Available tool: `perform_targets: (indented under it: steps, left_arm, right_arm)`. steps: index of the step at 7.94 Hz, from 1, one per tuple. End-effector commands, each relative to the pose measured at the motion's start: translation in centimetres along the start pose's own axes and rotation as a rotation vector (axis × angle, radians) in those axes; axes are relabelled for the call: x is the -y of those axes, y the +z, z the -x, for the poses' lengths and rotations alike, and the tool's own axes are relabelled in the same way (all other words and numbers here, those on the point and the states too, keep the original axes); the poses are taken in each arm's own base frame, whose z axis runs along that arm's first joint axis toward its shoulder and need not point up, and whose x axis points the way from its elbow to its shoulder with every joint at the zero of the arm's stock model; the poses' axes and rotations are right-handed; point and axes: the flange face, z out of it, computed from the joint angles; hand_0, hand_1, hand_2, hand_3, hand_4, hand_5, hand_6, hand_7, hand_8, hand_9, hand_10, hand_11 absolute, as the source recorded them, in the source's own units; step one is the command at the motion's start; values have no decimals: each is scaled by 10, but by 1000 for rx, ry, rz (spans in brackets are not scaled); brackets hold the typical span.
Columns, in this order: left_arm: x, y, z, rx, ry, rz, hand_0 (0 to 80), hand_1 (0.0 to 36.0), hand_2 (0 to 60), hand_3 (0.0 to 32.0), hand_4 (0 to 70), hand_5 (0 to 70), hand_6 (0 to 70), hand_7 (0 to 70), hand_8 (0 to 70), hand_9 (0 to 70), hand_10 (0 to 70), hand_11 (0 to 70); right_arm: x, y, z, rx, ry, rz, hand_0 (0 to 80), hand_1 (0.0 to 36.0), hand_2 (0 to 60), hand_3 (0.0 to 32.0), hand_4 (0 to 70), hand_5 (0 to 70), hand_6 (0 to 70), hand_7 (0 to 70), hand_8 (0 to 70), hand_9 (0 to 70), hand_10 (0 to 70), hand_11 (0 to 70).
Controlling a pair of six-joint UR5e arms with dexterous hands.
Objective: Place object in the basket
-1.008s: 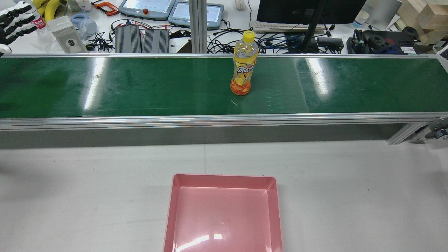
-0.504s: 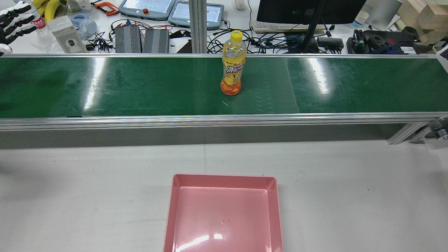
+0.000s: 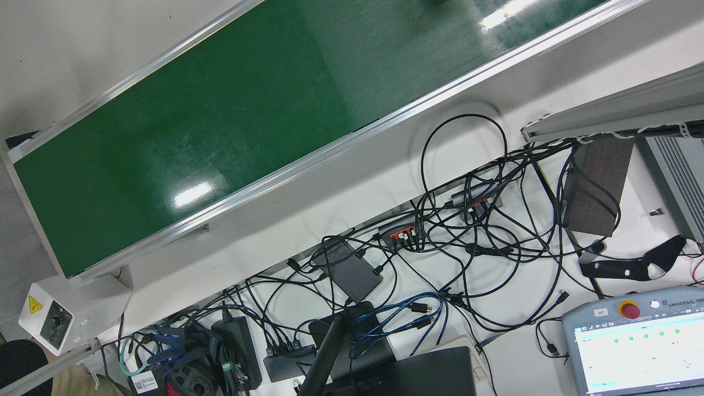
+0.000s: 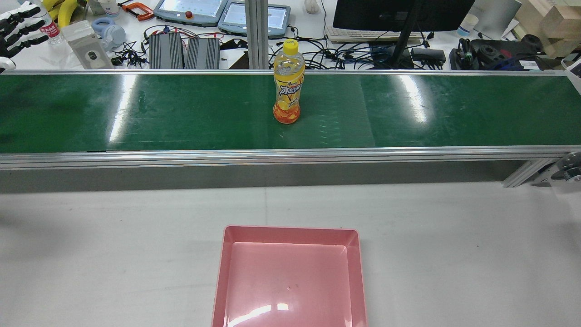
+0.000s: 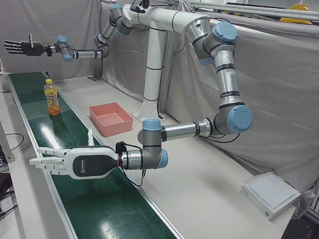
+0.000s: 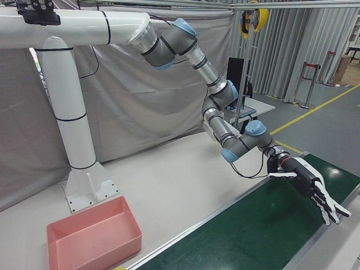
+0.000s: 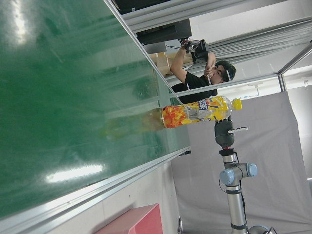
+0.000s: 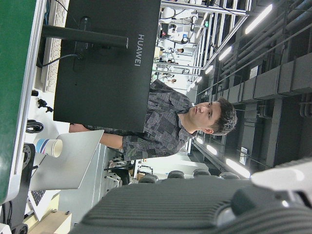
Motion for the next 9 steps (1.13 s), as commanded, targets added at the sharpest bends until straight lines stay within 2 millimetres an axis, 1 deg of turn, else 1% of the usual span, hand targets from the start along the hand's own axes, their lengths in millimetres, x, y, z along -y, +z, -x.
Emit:
perform_targets:
  steps: [1,2,3,4,6,8,9]
  left_arm:
    - [-1,1,0,0,0,2,481,95,0,0,161,98,0,0,59,106,89,140]
    - [0,0,0,0,0,1,483,97,0,0,155,92,0,0,49,89,87,138]
    - [-1,1,1,1,-1,2,481,97,0,0,149,90,0,0,48,87,86,136]
    - [-3,3,2,2,-2,6,483,97,0,0,162,91,0,0,55,100,83,132]
    - [-8,7,3,2,-4,15,482,98,0,0,152,88,0,0,42,83,81,129]
    - [-19,23,1,2,-3,27,486,99,0,0,149,98,0,0,30,66,84,134]
    - [-22,25,2,3,-3,30,486,97,0,0,161,100,0,0,39,77,83,133]
  right_arm:
    - [0,-1,0,0,0,-1,0,0,0,0,0,0,0,0,0,0,0,0]
    - [0,0,0,0,0,-1,0,0,0,0,0,0,0,0,0,0,0,0]
    - [0,0,0,0,0,0,0,0,0,0,0,0,0,0,0,0,0,0]
    - [0,0,0,0,0,0,0,0,0,0,0,0,0,0,0,0,0,0]
    - [0,0,0,0,0,0,0,0,0,0,0,0,0,0,0,0,0,0]
    - [0,0,0,0,0,-1,0,0,0,0,0,0,0,0,0,0,0,0]
    - [0,0,0,0,0,-1,0,0,0,0,0,0,0,0,0,0,0,0]
